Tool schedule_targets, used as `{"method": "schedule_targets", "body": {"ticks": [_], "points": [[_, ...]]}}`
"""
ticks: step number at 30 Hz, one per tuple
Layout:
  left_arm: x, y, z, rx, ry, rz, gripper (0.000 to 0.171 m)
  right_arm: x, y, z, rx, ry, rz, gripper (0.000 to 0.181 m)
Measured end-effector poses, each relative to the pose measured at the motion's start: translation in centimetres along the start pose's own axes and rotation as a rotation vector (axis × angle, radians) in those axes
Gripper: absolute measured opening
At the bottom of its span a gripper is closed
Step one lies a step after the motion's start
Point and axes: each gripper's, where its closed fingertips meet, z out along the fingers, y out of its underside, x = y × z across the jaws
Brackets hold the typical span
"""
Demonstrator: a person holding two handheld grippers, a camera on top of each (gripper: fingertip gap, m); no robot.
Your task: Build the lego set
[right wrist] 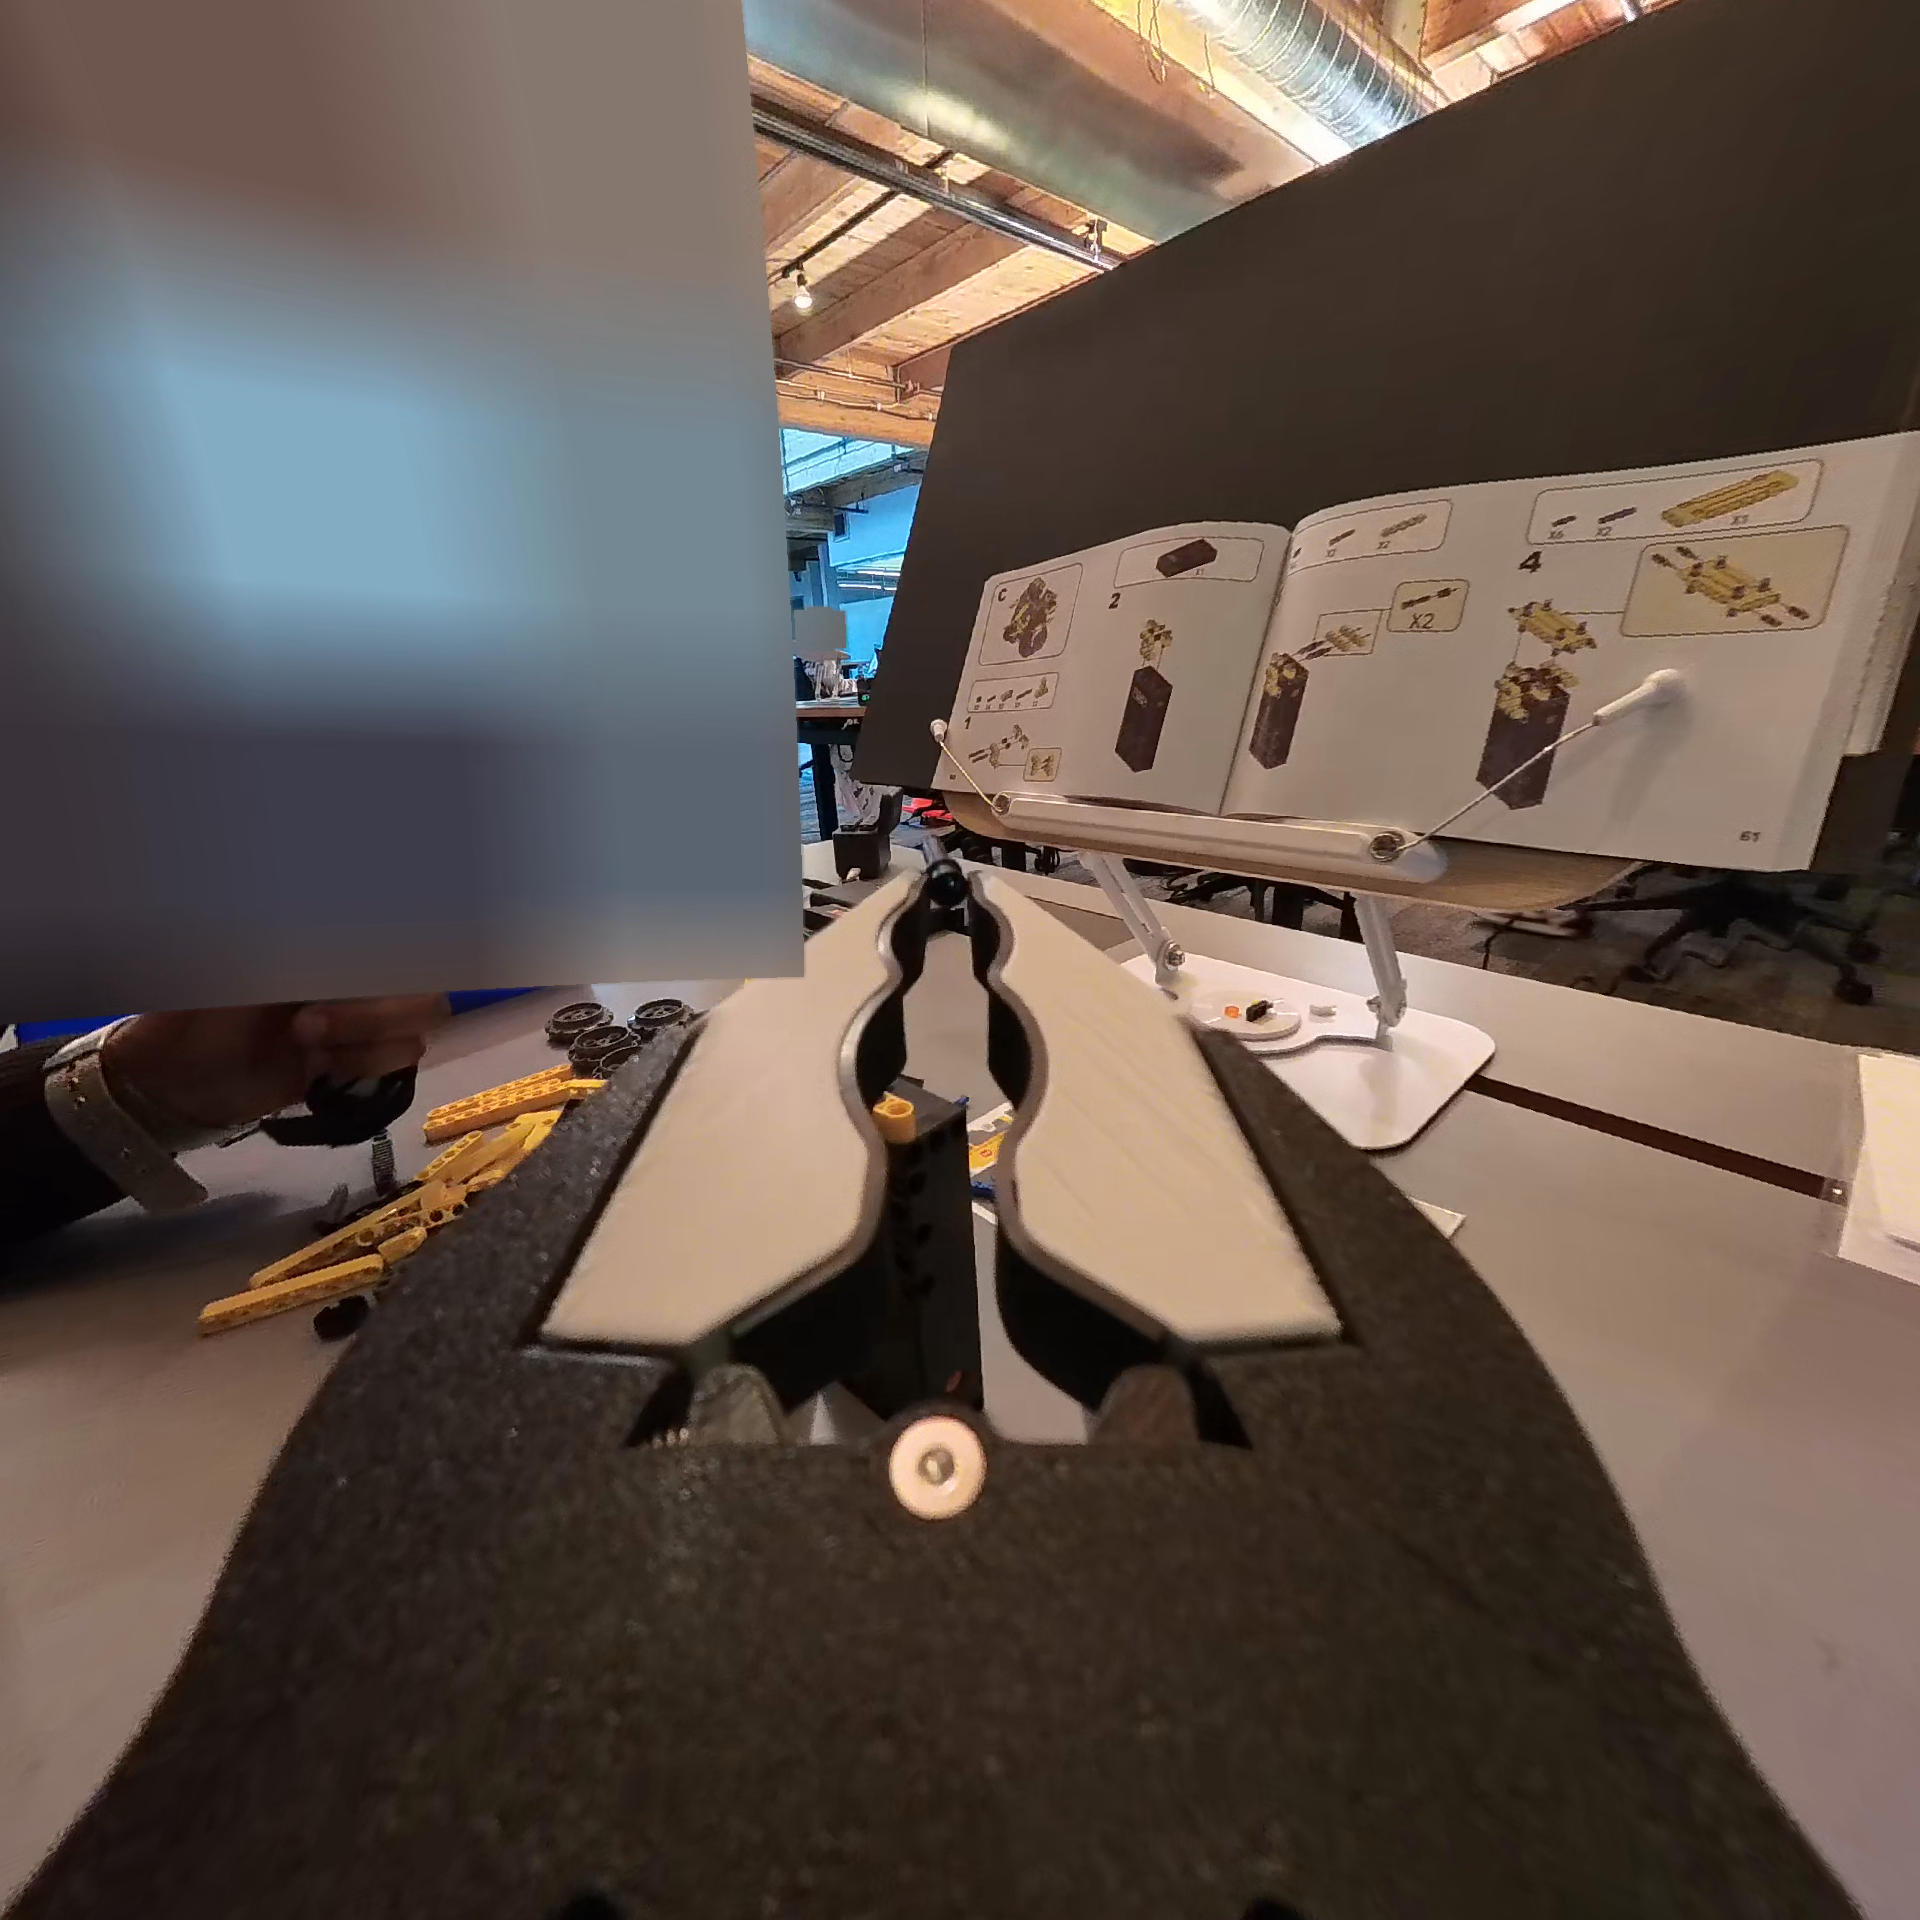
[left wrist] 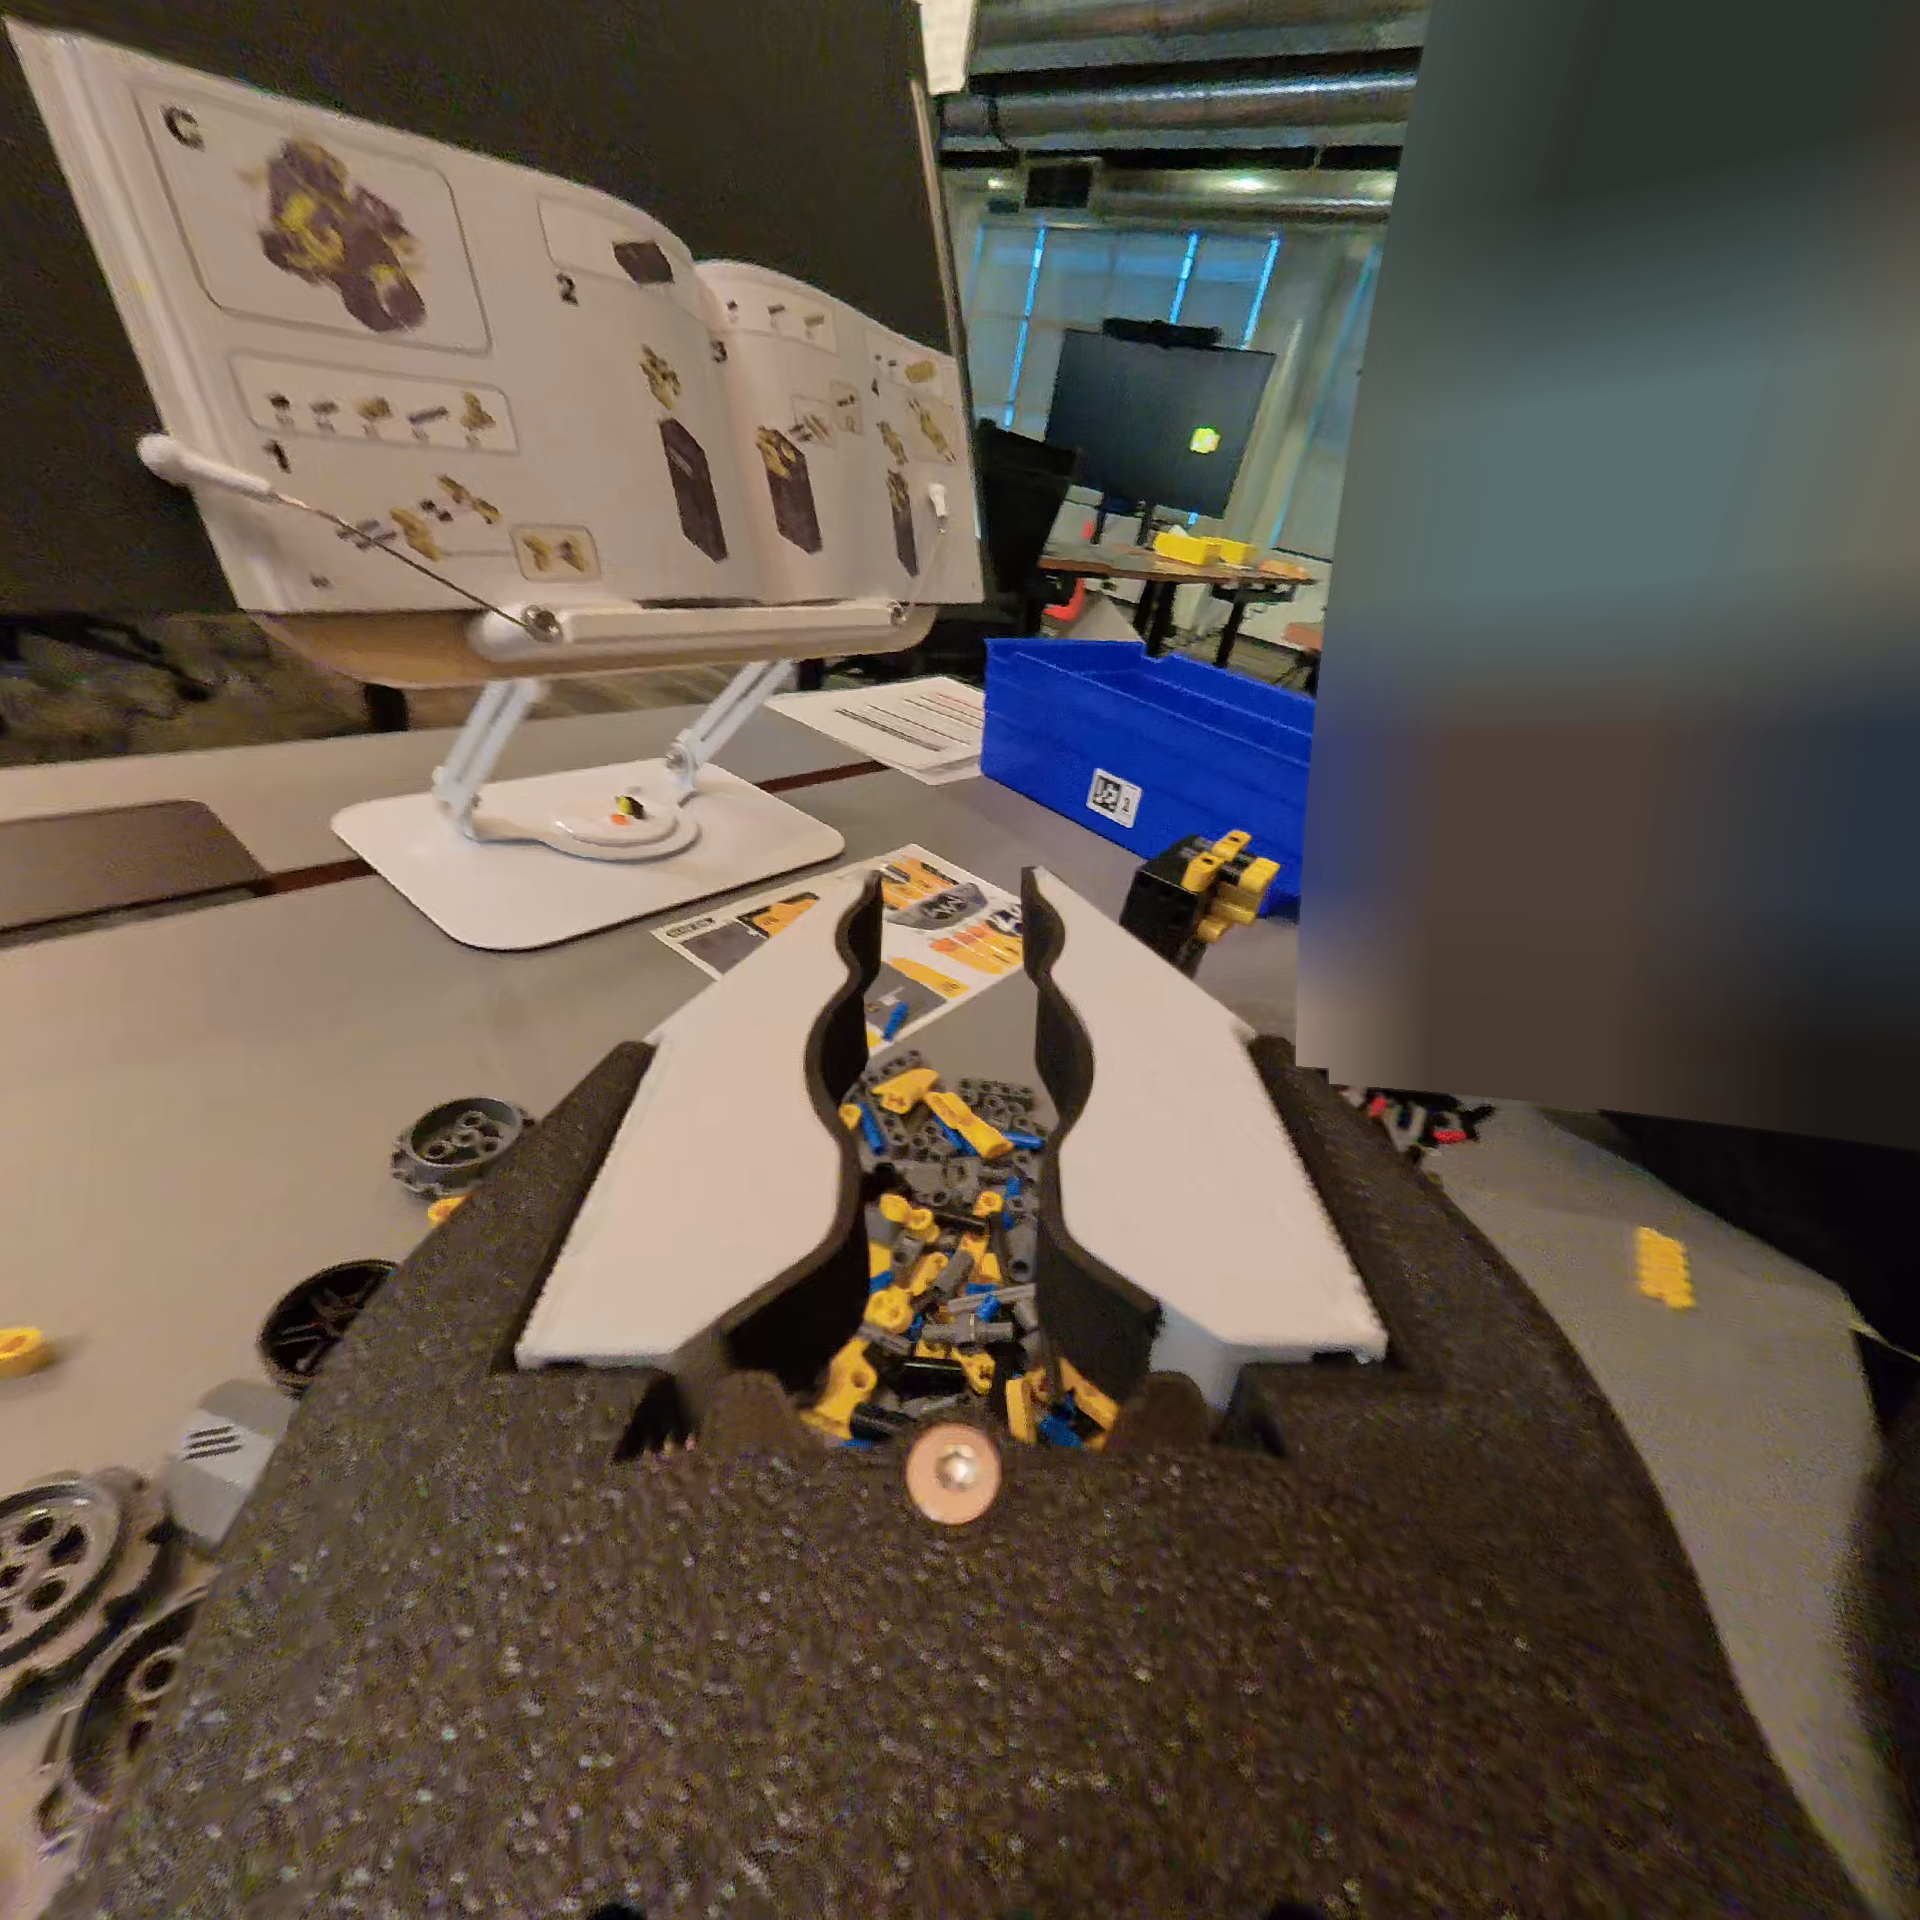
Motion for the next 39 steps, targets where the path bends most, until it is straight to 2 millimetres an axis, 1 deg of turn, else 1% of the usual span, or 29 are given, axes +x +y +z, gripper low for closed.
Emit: {"method": "schedule_targets", "body": {"ticks": [6, 10, 12, 19, 26, 33, 39], "points": [[-0.2, 0.2, 0.1, -0.015, -0.036, 0.044, 0.017, 0.0, 0.4, 0.2, -0.013, 0.002, -0.004, 0.006], [-0.8, 0.2, 0.0, -0.018, -0.073, 0.043, 0.002, 0.1, 0.5, 0.2, -0.015, 0.005, -0.006, 0.005], [-0.9, 0.4, 0.1, -0.026, -0.072, 0.027, 0.0, 0.1, 0.5, 0.1, -0.015, 0.007, -0.005, 0.005], [-0.8, 1.4, 0.5, -0.07, -0.058, 0.013, 0.0, 1.3, 0.3, -0.1, -0.004, 0.052, -0.009, 0.005], [-0.3, 1.5, 0.7, -0.081, -0.04, -0.009, 0.0, 2.0, 0.3, -0.4, 0.004, 0.078, 0.002, 0.005], [0.5, 1.6, 0.8, -0.081, -0.012, -0.006, 0.0, 1.7, 0.6, -0.2, -0.008, 0.071, -0.003, 0.006], [1.0, 1.7, 0.8, -0.074, 0.006, 0.028, 0.0, 1.4, 0.3, -0.3, -0.008, 0.078, -0.044, 0.005]]}}
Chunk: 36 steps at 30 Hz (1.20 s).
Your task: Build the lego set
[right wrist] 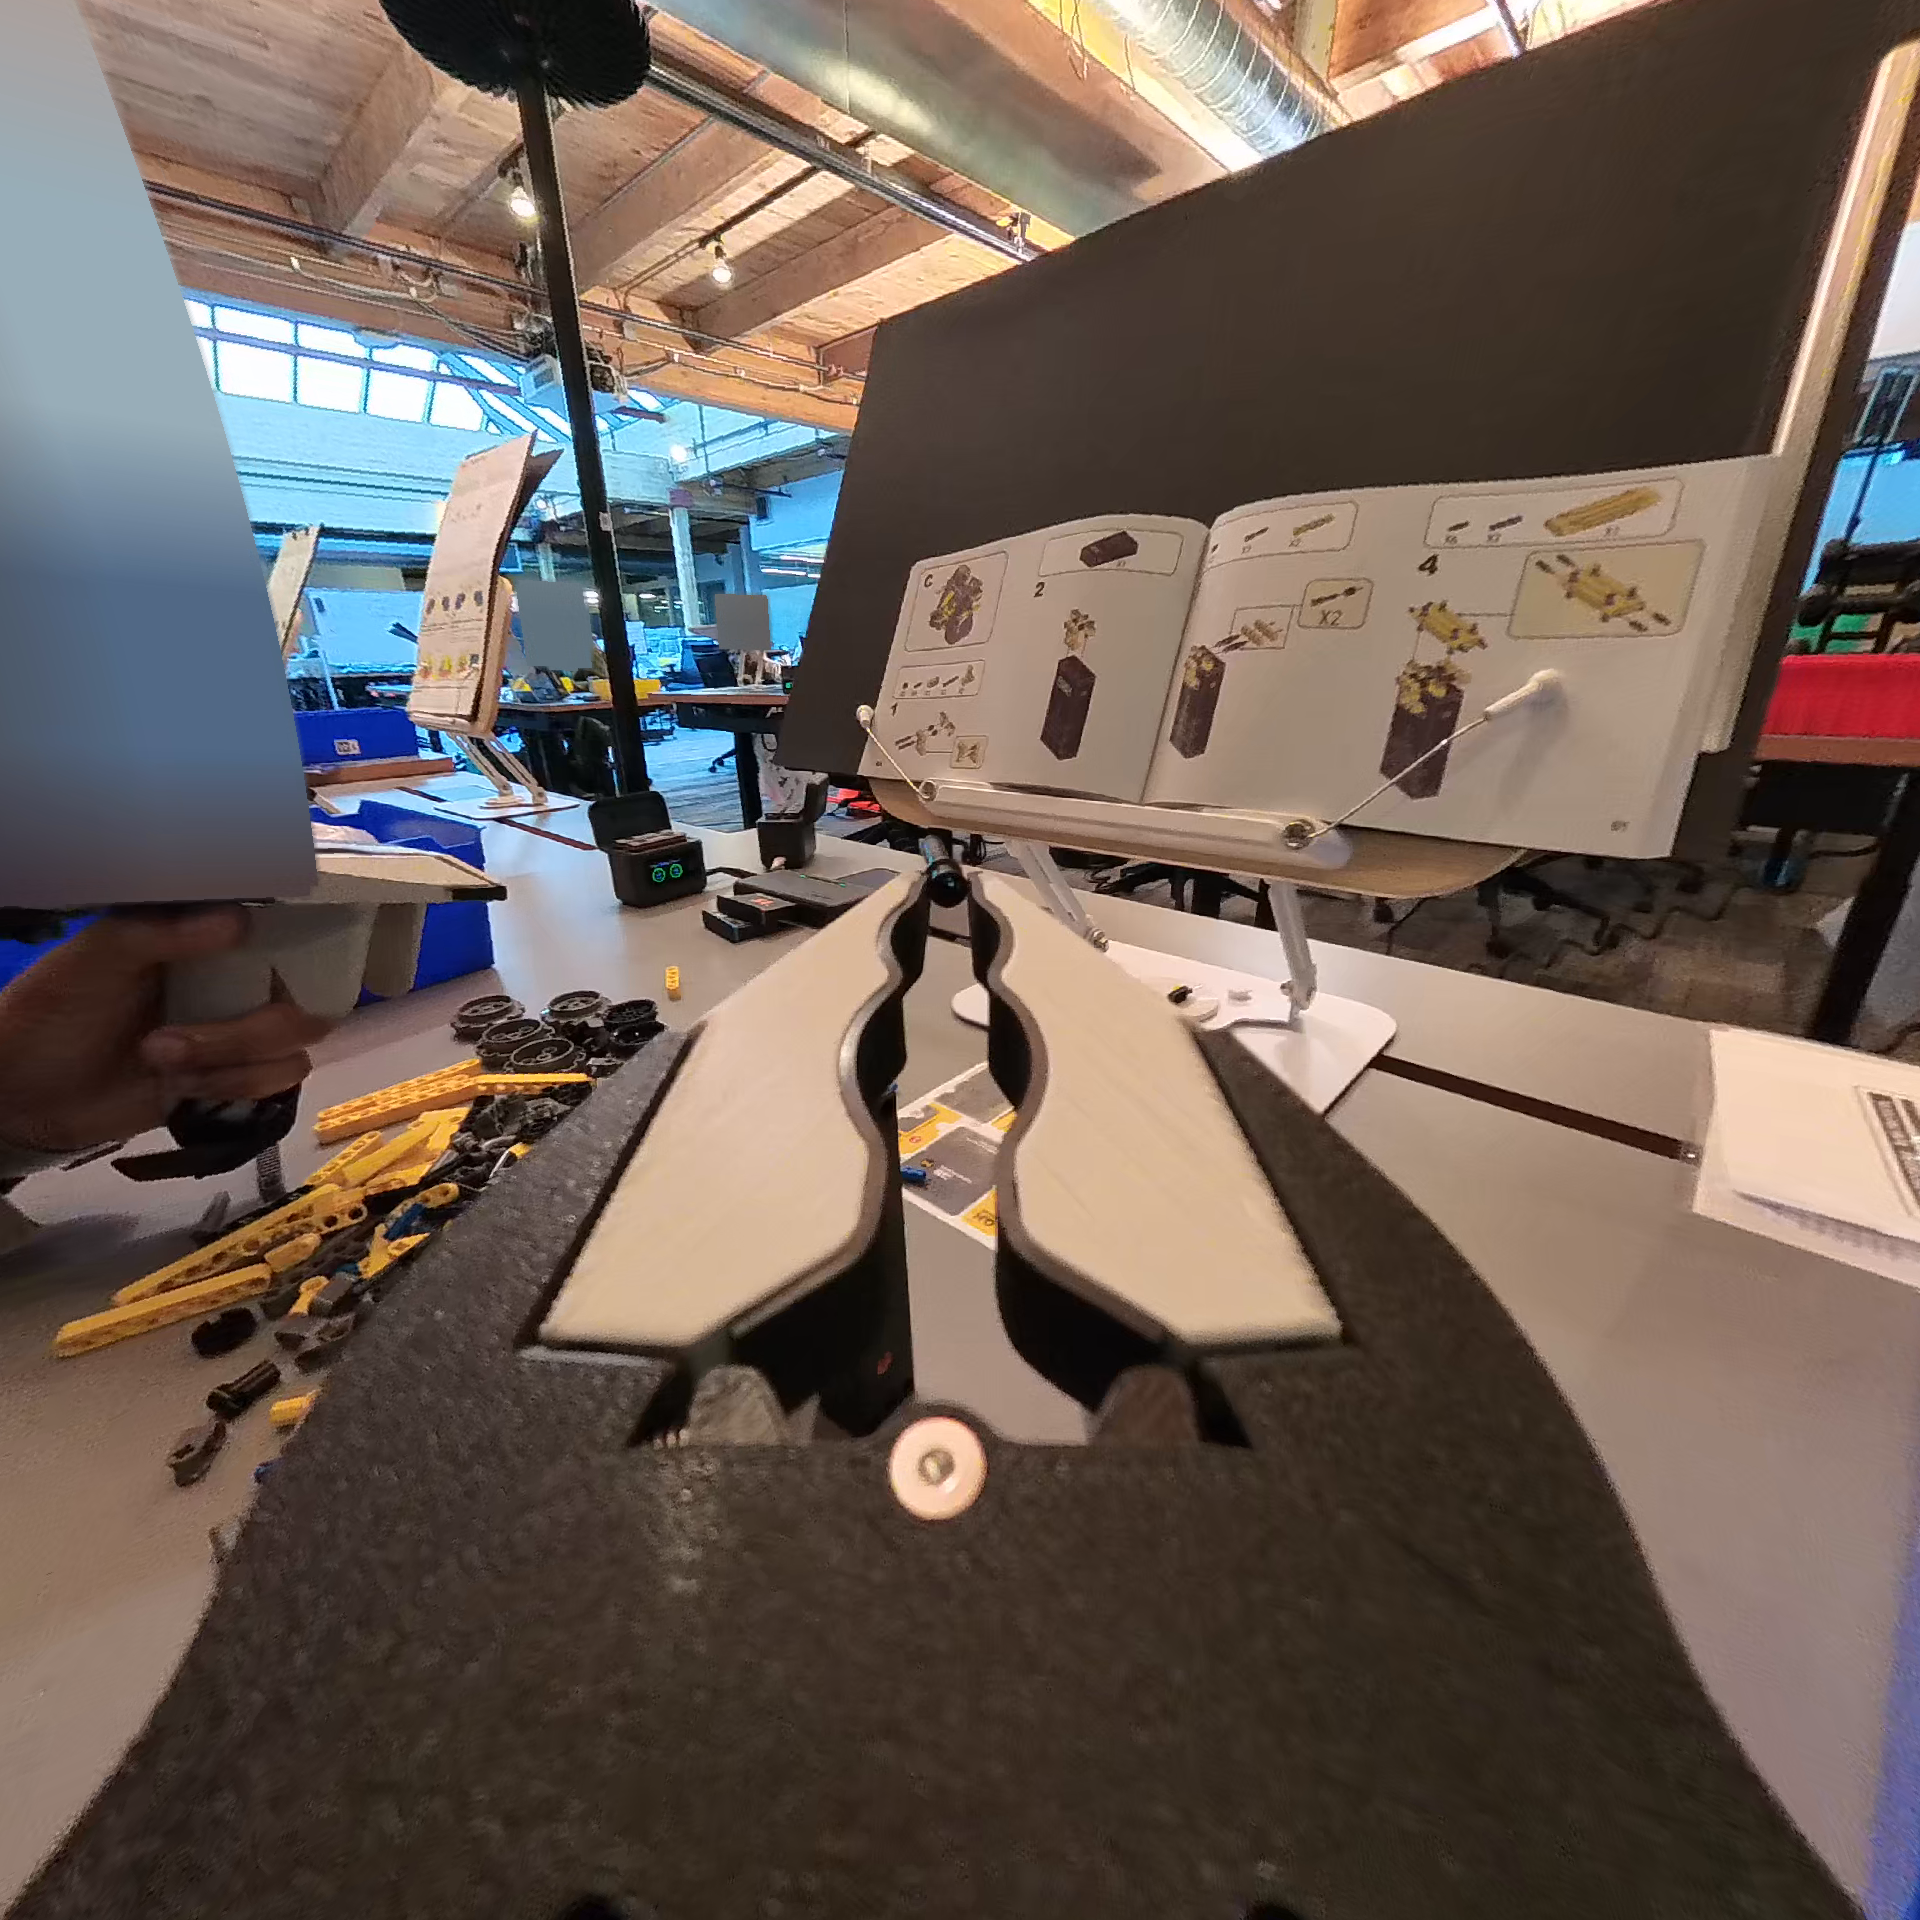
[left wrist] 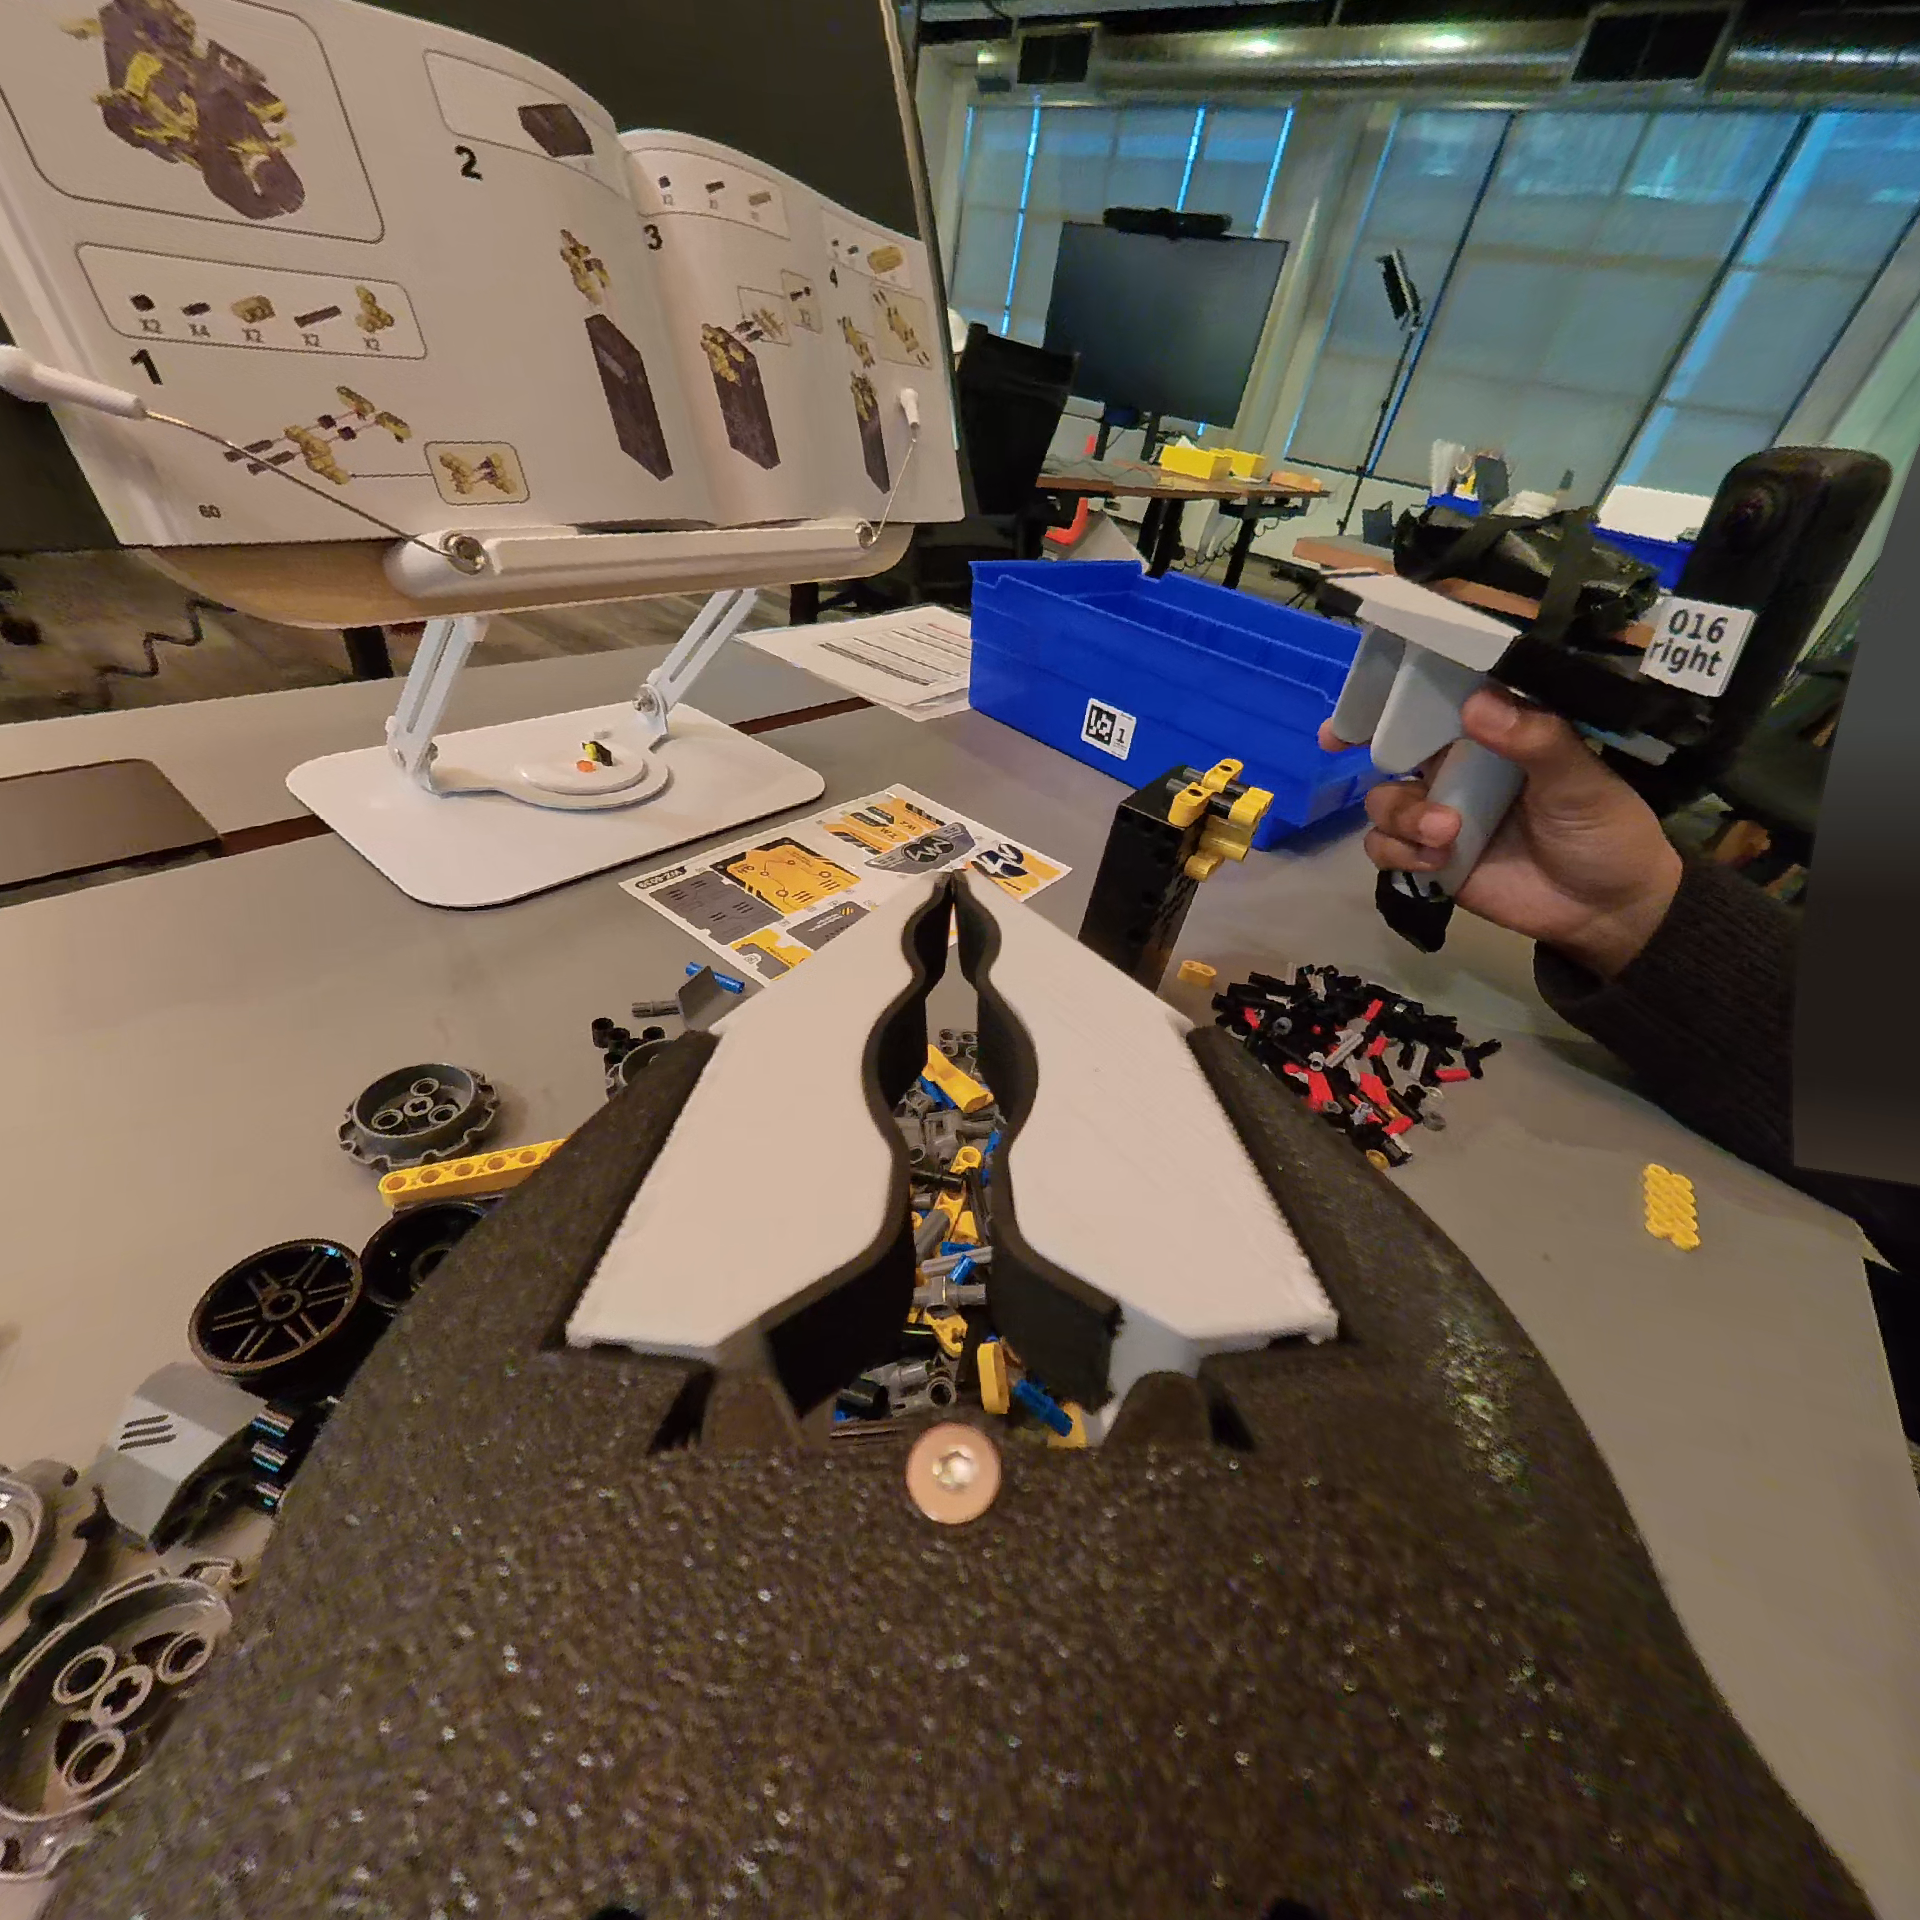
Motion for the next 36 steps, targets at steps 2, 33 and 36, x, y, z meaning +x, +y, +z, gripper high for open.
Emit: {"method": "schedule_targets", "body": {"ticks": [2, 33, 36], "points": [[0.2, 0.0, 0.0, 0.003, 0.008, -0.004, 0.0, 0.1, -0.1, -0.1, 0.006, 0.005, 0.004, 0.005], [1.1, 1.0, 0.7, -0.029, 0.025, 0.011, 0.0, 0.8, 2.1, 0.4, -0.054, 0.006, 0.048, 0.006], [1.3, 1.0, 0.7, -0.029, 0.026, 0.016, 0.0, 0.8, 2.1, 0.4, -0.057, 0.009, 0.035, 0.006]]}}
